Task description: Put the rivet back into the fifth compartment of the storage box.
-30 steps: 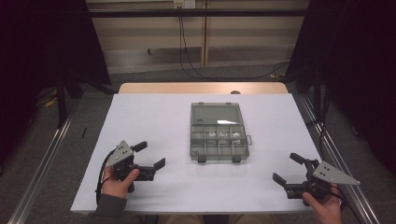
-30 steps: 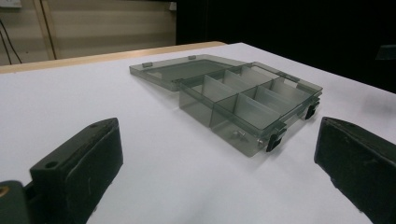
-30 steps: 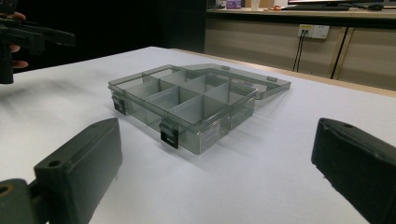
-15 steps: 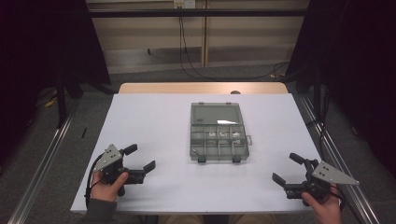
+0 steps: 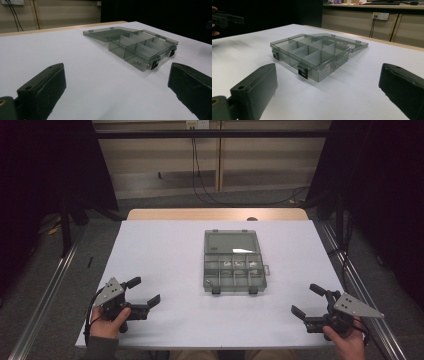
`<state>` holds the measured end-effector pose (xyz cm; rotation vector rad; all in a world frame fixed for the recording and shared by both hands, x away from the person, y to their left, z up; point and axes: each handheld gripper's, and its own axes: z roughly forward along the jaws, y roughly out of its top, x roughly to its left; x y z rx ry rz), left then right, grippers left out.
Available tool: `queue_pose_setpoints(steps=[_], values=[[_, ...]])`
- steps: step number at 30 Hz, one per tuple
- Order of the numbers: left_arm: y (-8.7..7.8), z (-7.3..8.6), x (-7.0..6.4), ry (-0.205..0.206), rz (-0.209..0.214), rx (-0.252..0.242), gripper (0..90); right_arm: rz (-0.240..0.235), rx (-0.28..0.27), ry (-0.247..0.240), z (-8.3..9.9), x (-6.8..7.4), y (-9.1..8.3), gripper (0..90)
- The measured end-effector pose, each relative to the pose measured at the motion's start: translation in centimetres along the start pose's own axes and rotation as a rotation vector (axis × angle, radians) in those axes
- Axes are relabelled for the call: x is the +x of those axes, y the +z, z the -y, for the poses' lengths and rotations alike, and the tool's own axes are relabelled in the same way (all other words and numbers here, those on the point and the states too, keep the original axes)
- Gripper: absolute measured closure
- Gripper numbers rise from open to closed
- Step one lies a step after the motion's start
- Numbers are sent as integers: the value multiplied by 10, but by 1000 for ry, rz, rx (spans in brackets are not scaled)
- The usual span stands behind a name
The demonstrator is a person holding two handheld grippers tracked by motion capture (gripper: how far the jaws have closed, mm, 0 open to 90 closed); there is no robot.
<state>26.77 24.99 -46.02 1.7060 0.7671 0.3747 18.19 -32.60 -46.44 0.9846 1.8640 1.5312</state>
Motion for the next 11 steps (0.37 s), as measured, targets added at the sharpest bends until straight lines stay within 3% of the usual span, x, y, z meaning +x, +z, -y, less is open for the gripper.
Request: queue_pose_setpoints(steps=[11], values=[[2,-1,0,-10,1,-14,17,3,0,0,0,0,-1,16]])
